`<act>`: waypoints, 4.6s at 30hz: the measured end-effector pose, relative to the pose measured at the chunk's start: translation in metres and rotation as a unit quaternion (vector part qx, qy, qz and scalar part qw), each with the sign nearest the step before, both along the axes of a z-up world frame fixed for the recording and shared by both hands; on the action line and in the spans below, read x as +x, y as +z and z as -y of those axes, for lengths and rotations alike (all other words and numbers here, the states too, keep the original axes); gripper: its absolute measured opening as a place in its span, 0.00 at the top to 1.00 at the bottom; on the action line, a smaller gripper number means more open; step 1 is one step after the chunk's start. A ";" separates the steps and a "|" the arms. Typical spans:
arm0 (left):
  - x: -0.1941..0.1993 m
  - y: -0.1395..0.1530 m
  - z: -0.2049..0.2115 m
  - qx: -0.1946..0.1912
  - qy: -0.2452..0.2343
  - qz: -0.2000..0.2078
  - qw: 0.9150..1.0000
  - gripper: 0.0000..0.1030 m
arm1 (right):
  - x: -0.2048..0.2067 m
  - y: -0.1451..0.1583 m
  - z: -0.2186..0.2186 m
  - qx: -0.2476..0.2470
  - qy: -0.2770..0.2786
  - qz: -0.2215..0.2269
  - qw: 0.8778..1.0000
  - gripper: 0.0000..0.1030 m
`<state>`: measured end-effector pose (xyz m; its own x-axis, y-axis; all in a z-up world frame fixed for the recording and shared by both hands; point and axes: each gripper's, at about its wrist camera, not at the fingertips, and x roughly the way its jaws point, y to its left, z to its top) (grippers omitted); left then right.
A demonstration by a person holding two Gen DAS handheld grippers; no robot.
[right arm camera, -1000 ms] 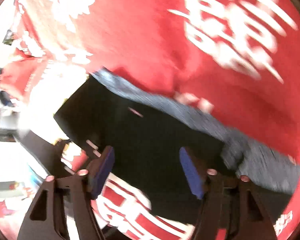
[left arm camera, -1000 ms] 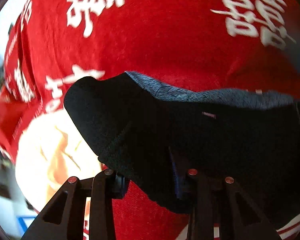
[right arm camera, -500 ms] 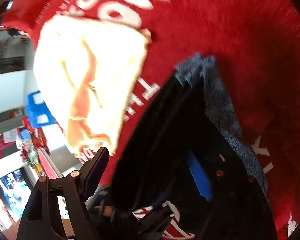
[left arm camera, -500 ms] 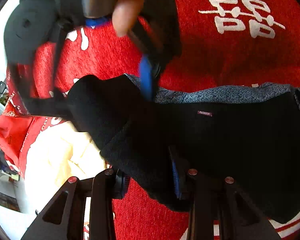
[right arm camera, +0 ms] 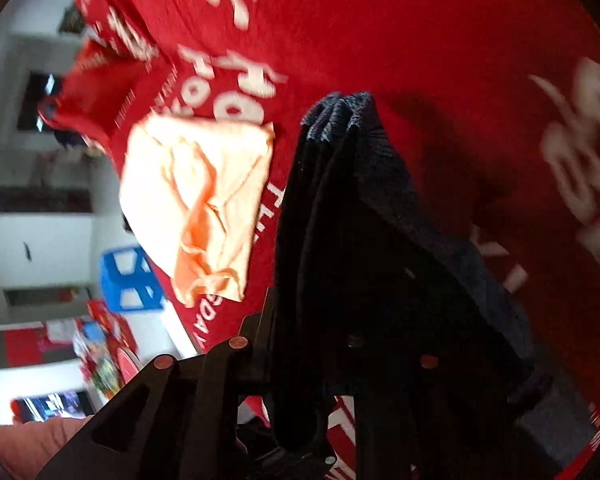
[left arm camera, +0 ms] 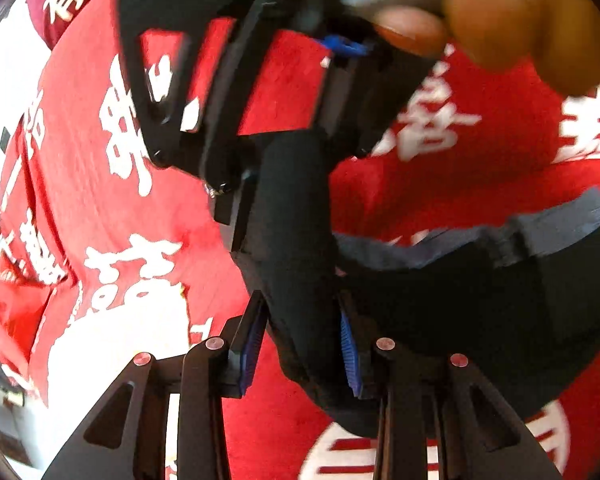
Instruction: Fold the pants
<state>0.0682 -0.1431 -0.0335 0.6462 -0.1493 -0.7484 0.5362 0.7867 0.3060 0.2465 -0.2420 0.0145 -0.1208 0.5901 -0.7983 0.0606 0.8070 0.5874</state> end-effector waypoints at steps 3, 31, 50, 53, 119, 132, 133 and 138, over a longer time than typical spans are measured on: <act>-0.025 0.022 0.022 -0.016 -0.031 0.004 0.999 0.66 | -0.029 0.022 0.037 0.022 -0.047 0.028 0.998 0.84; -0.212 -0.064 0.235 0.094 -0.270 -0.062 0.956 0.66 | -0.332 -0.056 0.295 0.074 -0.379 0.021 0.922 0.84; -0.055 -0.016 0.160 0.039 -0.046 -0.155 0.986 0.35 | -0.325 0.003 0.282 -0.164 -0.320 0.031 0.933 0.78; -0.028 -0.026 0.153 0.024 -0.004 -0.174 0.984 0.35 | -0.298 0.007 0.286 -0.154 -0.324 0.051 0.932 0.75; 0.025 -0.064 0.098 -0.030 0.041 -0.323 0.945 0.13 | -0.356 -0.028 0.305 -0.179 -0.349 -0.031 0.920 0.29; 0.048 -0.092 0.088 -0.086 0.009 -0.409 0.908 0.13 | -0.349 -0.047 0.329 -0.086 -0.368 -0.019 0.926 0.29; 0.050 -0.096 0.088 -0.090 0.010 -0.416 0.905 0.13 | -0.348 -0.051 0.331 -0.081 -0.368 -0.022 0.926 0.29; 0.059 -0.110 0.087 -0.129 0.001 -0.448 0.885 0.13 | -0.344 -0.066 0.335 -0.044 -0.365 -0.019 0.930 0.29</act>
